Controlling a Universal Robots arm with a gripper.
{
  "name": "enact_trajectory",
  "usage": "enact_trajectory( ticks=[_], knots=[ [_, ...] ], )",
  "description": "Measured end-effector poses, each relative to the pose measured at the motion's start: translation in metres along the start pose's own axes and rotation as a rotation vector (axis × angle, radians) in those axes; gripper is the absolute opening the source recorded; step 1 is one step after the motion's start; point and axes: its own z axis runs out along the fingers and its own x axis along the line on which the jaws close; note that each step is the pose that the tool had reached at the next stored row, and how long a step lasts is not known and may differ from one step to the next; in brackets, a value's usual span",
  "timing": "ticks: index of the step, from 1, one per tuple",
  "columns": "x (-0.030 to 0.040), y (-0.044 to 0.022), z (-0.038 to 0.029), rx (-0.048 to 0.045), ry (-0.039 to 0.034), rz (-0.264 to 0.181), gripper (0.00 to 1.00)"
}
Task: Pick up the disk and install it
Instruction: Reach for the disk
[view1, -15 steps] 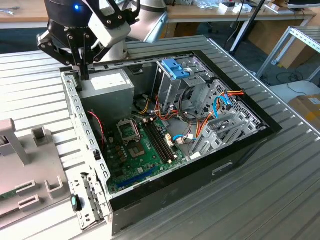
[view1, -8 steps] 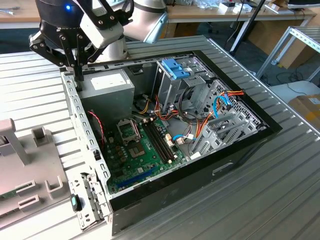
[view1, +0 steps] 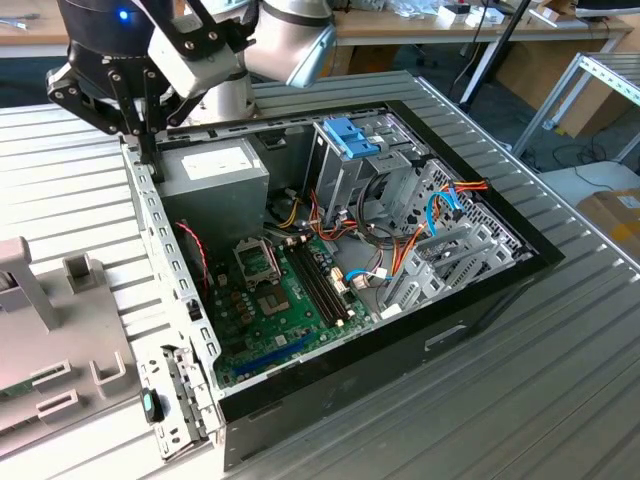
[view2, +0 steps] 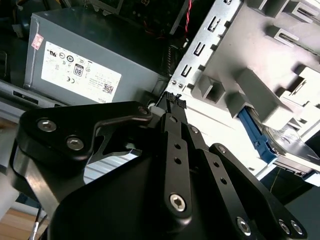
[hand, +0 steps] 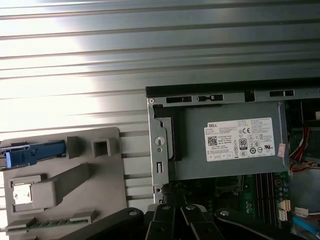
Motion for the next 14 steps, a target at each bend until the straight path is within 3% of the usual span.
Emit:
enact_trajectory(
  ticks=[3,8,14],
  knots=[
    [0.0082,-0.0006,-0.0003,0.0001,0.0001,0.0,0.11],
    [0.0105,-0.0008,-0.0003,0.0001,0.0,0.0,0.11],
    [0.0216,-0.0016,-0.0005,0.0,-0.0001,0.0,0.11]
  ],
)
